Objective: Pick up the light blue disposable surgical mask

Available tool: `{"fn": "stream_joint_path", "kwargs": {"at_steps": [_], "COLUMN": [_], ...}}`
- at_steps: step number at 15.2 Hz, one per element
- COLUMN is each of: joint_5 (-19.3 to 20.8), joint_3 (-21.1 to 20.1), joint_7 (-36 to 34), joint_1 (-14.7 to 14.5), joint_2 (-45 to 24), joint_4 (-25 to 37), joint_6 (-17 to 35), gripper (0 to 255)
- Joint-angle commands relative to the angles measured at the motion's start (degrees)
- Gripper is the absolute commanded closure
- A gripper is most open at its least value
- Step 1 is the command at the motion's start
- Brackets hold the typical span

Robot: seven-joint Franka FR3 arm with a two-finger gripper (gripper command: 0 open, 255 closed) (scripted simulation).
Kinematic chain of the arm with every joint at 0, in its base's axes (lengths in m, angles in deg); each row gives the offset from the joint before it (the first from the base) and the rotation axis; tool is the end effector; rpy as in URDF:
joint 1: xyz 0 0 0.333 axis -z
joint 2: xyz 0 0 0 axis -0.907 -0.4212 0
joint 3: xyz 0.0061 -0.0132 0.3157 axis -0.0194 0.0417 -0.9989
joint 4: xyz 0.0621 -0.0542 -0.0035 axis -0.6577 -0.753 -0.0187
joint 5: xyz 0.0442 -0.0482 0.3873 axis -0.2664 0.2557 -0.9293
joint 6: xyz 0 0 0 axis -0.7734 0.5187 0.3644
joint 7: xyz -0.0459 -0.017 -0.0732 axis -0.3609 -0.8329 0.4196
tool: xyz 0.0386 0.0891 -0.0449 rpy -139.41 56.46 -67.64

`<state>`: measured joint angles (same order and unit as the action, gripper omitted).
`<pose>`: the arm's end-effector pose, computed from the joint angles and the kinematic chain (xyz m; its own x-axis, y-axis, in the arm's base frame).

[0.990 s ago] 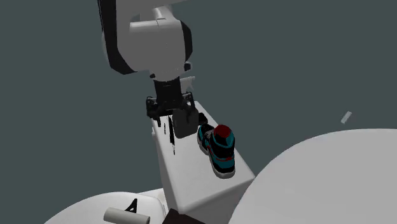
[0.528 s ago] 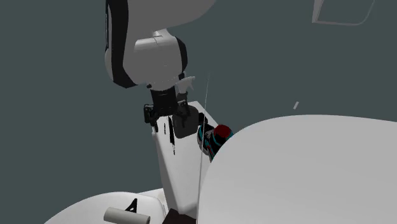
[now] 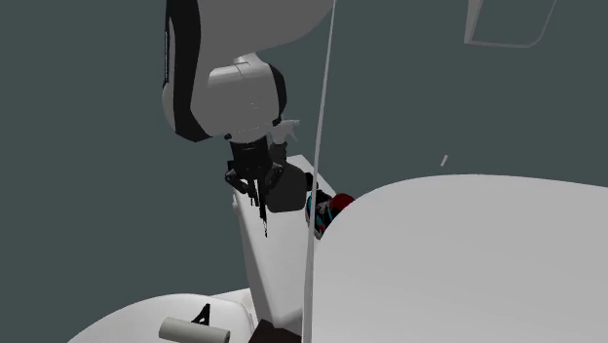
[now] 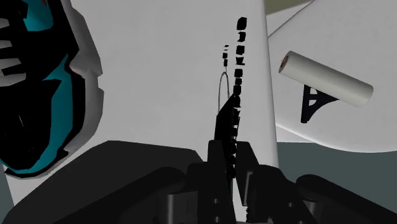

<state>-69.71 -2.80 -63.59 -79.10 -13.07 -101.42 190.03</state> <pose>0.4365 0.3637 0.2945 0.8387 0.5422 -0.0509 0.5445 -0.8360 0.0683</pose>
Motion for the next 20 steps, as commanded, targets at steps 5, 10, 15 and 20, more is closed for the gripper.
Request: {"fn": "stream_joint_path", "kwargs": {"at_steps": [5, 10, 15, 20], "joint_5": [0.04, -1.50, -3.29, -4.87], "joint_3": [0.04, -0.45, -1.02, -1.41], "joint_7": [-0.19, 1.30, 2.65, 3.86], "joint_1": [-0.14, 0.56, 1.01, 1.34], "joint_2": [-0.65, 1.53, 4.04, 6.30], "joint_4": [-0.48, 0.18, 1.29, 2.73], "joint_6": [-0.04, -2.50, -5.73, -9.08], "gripper": [255, 255, 255, 255]}}
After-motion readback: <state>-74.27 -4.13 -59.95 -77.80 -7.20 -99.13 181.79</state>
